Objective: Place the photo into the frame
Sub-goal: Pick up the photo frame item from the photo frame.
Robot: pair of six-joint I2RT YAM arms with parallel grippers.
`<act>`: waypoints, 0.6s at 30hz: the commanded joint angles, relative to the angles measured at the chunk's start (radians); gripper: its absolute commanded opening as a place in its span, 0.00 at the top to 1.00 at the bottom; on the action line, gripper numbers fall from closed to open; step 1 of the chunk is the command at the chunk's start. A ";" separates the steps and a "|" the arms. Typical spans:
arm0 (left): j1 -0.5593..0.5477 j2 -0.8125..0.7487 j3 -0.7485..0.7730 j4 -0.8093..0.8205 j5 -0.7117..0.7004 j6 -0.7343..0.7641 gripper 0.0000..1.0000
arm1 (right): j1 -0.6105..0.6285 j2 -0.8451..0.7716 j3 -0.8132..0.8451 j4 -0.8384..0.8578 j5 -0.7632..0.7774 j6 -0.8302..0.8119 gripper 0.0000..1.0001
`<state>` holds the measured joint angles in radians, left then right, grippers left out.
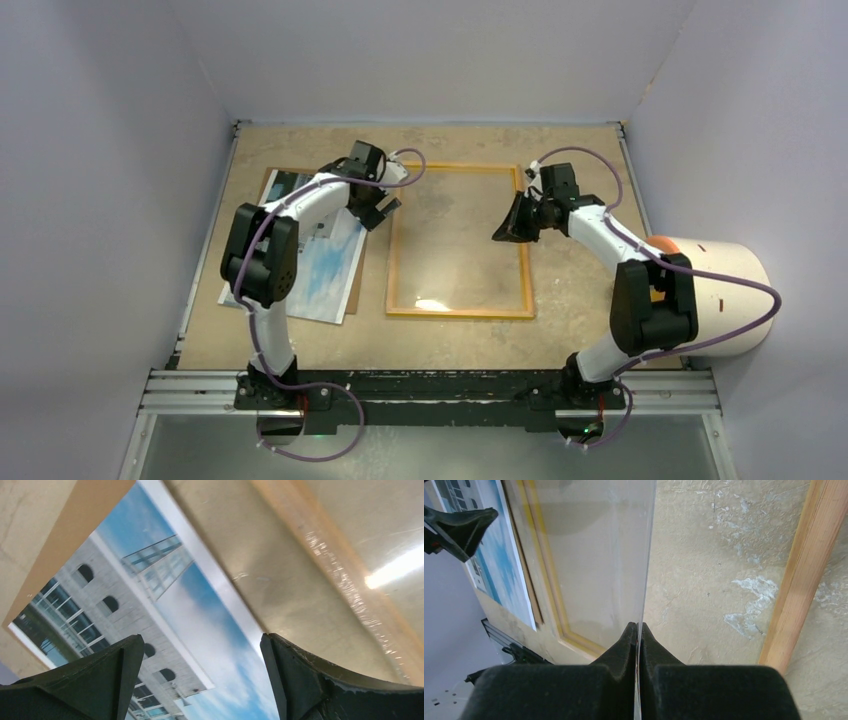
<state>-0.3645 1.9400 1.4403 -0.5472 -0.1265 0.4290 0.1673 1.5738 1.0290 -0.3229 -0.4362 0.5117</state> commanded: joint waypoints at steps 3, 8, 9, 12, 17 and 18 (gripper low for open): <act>-0.036 0.036 -0.002 0.023 -0.006 -0.030 0.06 | -0.003 -0.038 0.053 -0.071 0.044 -0.042 1.00; -0.036 0.045 -0.103 0.111 -0.158 0.039 0.06 | -0.003 -0.067 0.007 0.036 0.026 0.003 1.00; -0.034 0.042 -0.125 0.125 -0.190 0.057 0.06 | -0.003 -0.072 -0.001 0.053 0.025 0.010 1.00; -0.011 0.023 -0.178 0.157 -0.238 0.100 0.06 | -0.002 -0.065 -0.011 0.089 0.030 0.026 1.00; 0.037 0.002 -0.190 0.154 -0.240 0.125 0.06 | -0.002 -0.063 -0.026 0.125 0.001 0.039 1.00; 0.038 0.002 -0.180 0.146 -0.239 0.120 0.06 | -0.002 -0.065 -0.021 0.113 -0.014 0.037 1.00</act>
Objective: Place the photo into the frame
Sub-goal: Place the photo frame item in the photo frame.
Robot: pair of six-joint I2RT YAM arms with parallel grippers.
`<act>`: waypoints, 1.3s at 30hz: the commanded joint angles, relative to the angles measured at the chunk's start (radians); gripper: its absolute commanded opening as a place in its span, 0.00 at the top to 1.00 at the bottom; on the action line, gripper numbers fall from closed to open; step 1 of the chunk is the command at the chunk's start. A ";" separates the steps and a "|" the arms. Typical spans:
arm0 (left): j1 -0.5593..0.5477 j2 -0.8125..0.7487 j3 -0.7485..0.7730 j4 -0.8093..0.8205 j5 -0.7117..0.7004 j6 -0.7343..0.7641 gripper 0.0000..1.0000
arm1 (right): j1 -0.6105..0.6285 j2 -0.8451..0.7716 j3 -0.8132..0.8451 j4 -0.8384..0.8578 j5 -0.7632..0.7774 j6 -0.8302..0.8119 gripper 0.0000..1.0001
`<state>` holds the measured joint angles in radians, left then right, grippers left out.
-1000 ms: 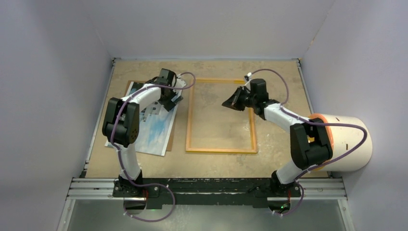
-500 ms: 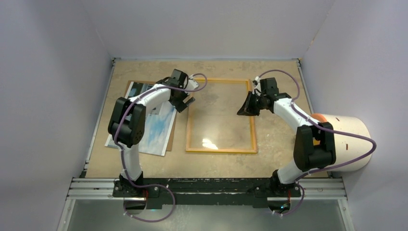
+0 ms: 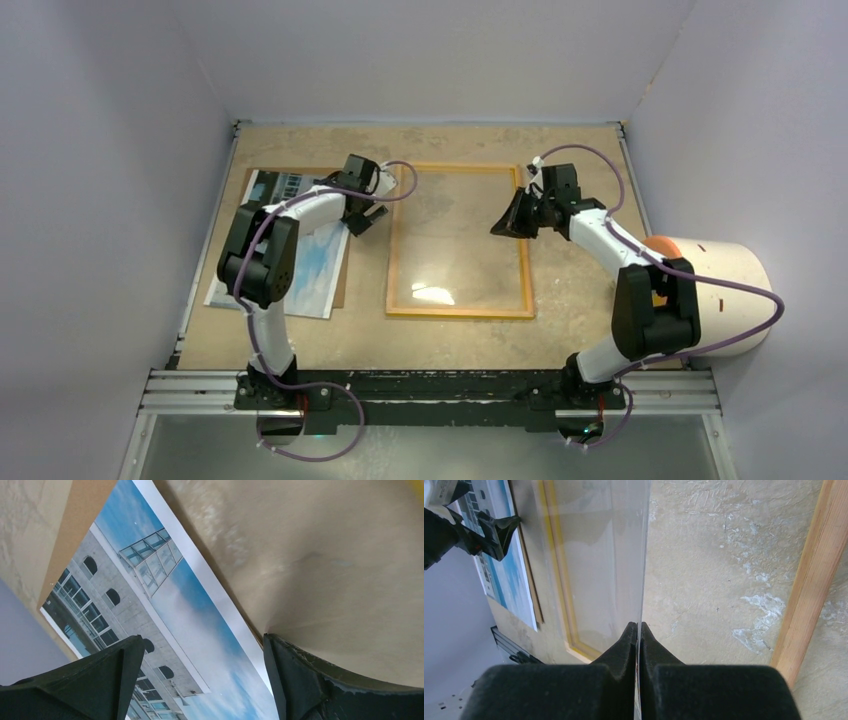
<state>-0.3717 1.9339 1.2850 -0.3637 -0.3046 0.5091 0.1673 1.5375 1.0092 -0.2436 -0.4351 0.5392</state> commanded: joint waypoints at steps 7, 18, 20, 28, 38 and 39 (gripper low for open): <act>0.023 0.042 0.186 -0.196 0.160 -0.099 0.06 | -0.005 -0.087 0.074 0.004 0.074 -0.038 1.00; -0.001 0.098 0.283 -0.246 0.224 -0.144 0.07 | -0.022 0.042 0.172 -0.039 -0.070 -0.112 1.00; -0.001 0.103 0.276 -0.241 0.217 -0.139 0.07 | -0.022 0.070 0.194 -0.064 -0.103 -0.133 1.00; -0.003 0.128 0.276 -0.233 0.212 -0.147 0.07 | -0.024 0.105 0.237 -0.190 -0.085 -0.187 1.00; -0.010 0.125 0.296 -0.254 0.239 -0.162 0.07 | -0.045 0.087 0.242 -0.222 -0.012 -0.189 1.00; -0.012 0.124 0.293 -0.254 0.239 -0.162 0.07 | -0.050 0.087 0.241 -0.218 -0.012 -0.187 1.00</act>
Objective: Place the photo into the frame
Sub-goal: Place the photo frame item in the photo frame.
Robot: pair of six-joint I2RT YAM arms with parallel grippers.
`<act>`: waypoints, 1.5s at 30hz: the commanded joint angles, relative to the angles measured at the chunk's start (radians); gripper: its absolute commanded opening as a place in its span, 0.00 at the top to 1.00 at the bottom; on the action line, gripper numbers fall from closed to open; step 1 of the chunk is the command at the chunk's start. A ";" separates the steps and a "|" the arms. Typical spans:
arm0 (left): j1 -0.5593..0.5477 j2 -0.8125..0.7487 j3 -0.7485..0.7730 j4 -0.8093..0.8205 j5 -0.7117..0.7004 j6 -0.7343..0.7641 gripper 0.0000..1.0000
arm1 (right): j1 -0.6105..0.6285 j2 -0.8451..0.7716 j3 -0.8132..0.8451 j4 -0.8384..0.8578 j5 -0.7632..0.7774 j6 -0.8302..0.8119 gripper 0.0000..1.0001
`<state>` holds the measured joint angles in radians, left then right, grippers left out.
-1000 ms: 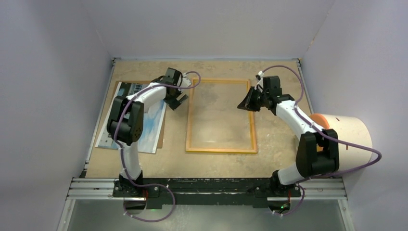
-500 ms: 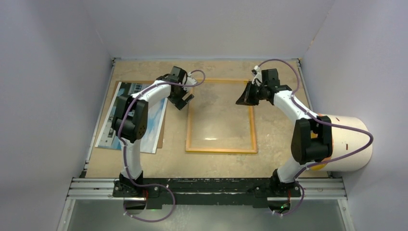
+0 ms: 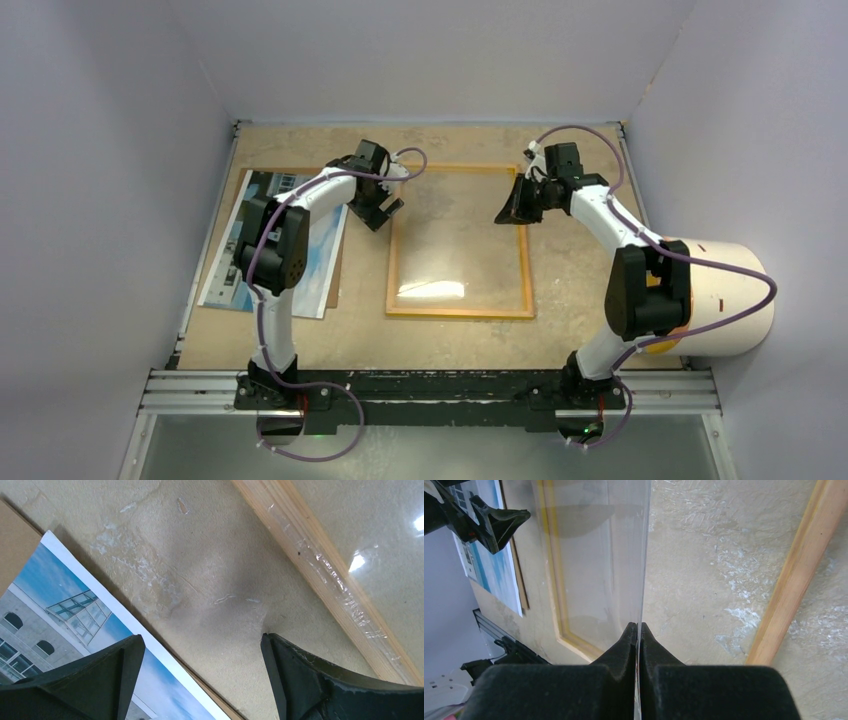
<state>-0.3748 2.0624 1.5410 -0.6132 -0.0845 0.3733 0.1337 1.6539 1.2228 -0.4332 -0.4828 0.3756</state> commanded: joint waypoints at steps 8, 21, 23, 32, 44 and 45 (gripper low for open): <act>-0.013 -0.011 0.024 0.000 0.010 -0.026 0.07 | -0.027 -0.023 0.019 0.003 0.000 -0.001 1.00; -0.013 -0.025 -0.005 0.015 0.025 -0.028 0.07 | -0.031 -0.035 -0.154 0.207 -0.204 0.178 1.00; -0.011 -0.032 -0.004 0.012 0.029 -0.030 0.07 | -0.032 -0.037 -0.177 0.248 -0.234 0.213 1.00; 0.054 -0.053 0.009 -0.016 0.075 -0.041 0.07 | -0.030 -0.036 -0.272 0.427 -0.259 0.339 1.00; 0.210 -0.109 0.094 -0.073 0.184 -0.058 0.07 | -0.001 -0.217 -0.186 0.515 -0.336 0.505 1.00; 0.215 -0.113 0.094 -0.071 0.189 -0.063 0.07 | 0.004 -0.226 -0.185 0.536 -0.347 0.528 1.00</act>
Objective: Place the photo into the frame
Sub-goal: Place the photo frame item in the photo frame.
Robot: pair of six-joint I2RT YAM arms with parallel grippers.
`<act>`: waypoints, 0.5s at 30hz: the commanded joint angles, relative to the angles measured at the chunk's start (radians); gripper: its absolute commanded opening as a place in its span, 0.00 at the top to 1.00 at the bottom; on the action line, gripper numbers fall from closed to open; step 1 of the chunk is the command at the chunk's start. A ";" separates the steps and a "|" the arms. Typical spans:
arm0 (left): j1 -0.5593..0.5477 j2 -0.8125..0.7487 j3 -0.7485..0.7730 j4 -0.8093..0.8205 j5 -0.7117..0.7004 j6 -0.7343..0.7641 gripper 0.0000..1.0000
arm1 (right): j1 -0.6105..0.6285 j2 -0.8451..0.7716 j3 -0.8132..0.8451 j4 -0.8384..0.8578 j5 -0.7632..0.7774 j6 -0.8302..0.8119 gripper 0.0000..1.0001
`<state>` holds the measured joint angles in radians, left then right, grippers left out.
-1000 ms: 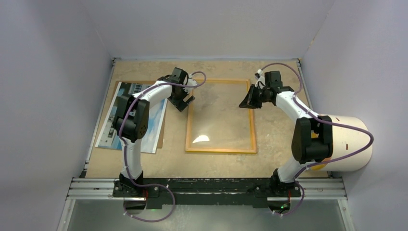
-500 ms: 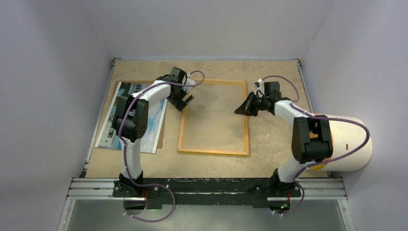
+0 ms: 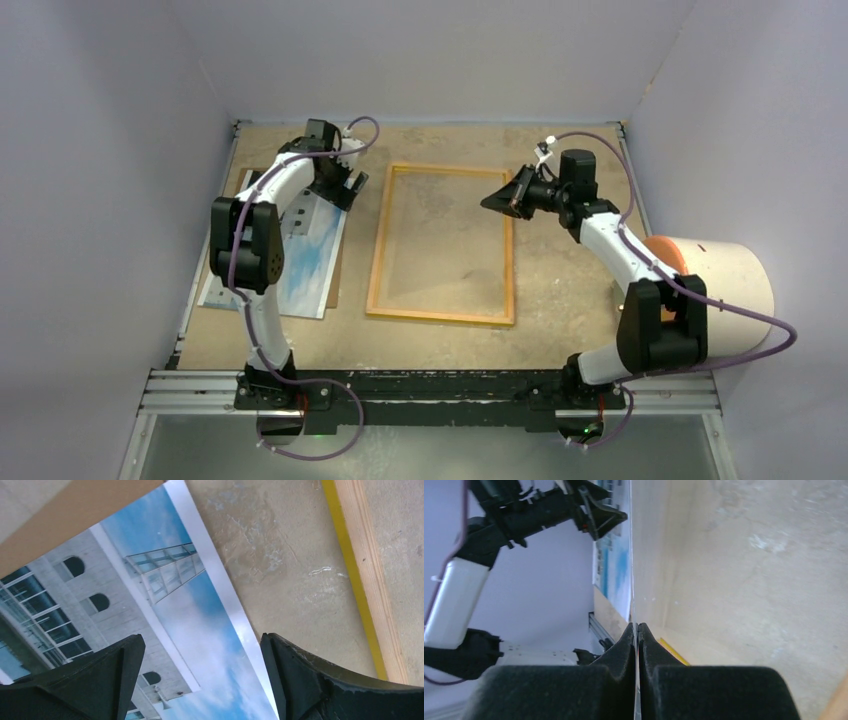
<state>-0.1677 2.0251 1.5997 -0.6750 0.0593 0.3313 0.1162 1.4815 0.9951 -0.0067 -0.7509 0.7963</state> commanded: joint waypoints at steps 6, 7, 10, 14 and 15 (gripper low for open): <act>0.035 -0.074 0.031 0.005 0.030 -0.038 0.07 | 0.027 -0.086 0.003 0.299 -0.140 0.288 1.00; 0.038 -0.071 0.030 0.006 0.028 -0.040 0.07 | 0.027 -0.086 -0.008 0.339 -0.150 0.318 1.00; 0.043 -0.070 0.022 0.010 0.023 -0.046 0.07 | 0.027 -0.073 0.001 0.308 -0.142 0.256 1.00; 0.045 -0.077 0.003 0.029 0.009 -0.048 0.07 | 0.027 -0.023 -0.014 0.189 -0.128 0.090 1.00; 0.046 -0.076 0.000 0.032 0.005 -0.048 0.07 | 0.027 -0.004 -0.030 0.173 -0.120 0.073 1.00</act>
<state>-0.1307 1.9858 1.6009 -0.6720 0.0734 0.3050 0.1413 1.4384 0.9897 0.2153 -0.8501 0.9844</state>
